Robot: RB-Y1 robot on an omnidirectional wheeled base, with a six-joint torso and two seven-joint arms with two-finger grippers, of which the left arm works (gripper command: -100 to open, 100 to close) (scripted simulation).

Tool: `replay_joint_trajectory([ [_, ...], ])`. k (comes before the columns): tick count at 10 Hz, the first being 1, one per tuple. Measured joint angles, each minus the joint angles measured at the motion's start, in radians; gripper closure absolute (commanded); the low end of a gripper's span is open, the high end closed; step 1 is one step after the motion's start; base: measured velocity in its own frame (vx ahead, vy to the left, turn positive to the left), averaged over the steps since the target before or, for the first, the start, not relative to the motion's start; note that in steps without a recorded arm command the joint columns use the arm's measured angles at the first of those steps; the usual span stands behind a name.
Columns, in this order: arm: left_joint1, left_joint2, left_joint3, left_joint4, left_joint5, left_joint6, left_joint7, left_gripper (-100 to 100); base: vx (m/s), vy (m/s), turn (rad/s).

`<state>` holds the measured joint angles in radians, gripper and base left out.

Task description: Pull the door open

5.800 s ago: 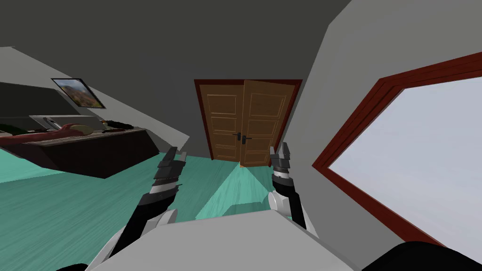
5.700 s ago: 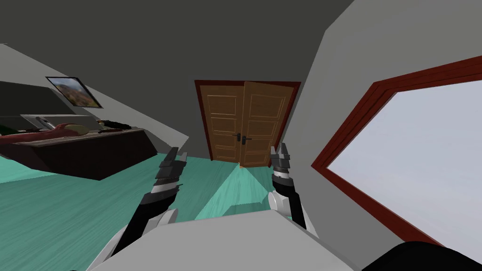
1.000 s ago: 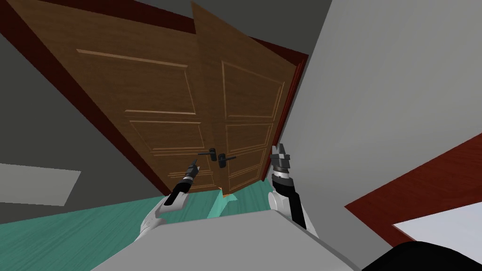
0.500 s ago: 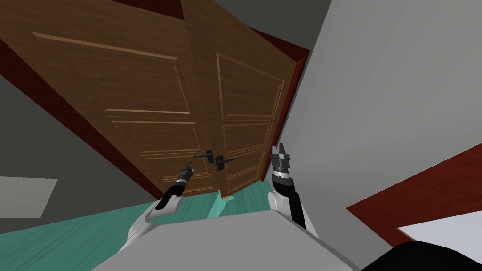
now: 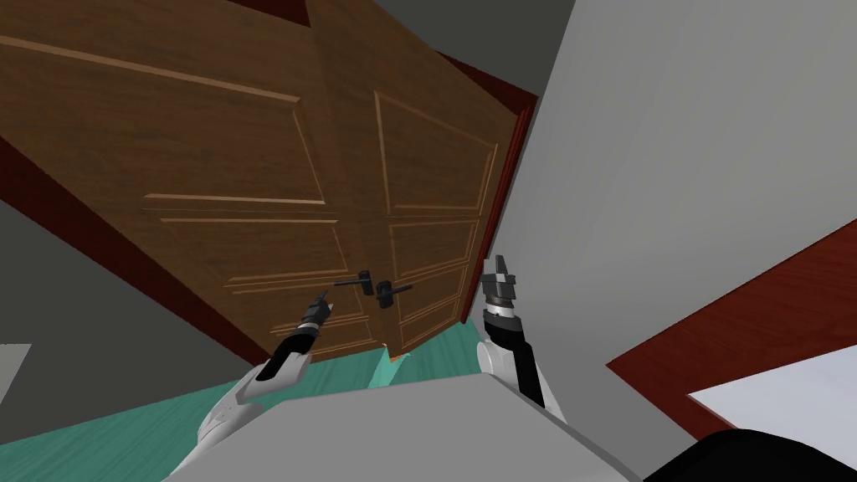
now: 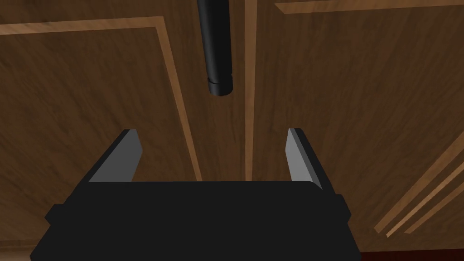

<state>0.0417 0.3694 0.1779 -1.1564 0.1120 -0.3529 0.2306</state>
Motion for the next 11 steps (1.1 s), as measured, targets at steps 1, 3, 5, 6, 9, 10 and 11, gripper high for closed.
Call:
replay_joint_trajectory([
  [1, -0.005, 0.012, 0.007, 0.019, 0.004, -0.008, 0.006, -100, 0.168, 0.021, -0.184],
  [3, -0.011, 0.022, 0.015, 0.043, 0.011, -0.027, 0.017, -100, 0.213, 0.0, -0.208],
  [5, -0.022, 0.014, 0.009, 0.041, 0.013, -0.033, 0.022, -100, 0.119, -0.08, -0.046],
  [6, -0.021, 0.013, 0.01, 0.04, 0.013, -0.033, 0.022, 100, -0.007, 0.009, -0.01],
  [9, -0.023, 0.012, 0.007, 0.041, 0.013, -0.032, 0.023, 100, -0.017, 0.013, -0.019],
  [10, -0.023, 0.012, 0.006, 0.041, 0.013, -0.032, 0.023, 100, 0.0, 0.0, 0.0],
  [11, -0.023, 0.011, 0.006, 0.041, 0.013, -0.032, 0.023, 100, 0.0, 0.0, 0.0],
])
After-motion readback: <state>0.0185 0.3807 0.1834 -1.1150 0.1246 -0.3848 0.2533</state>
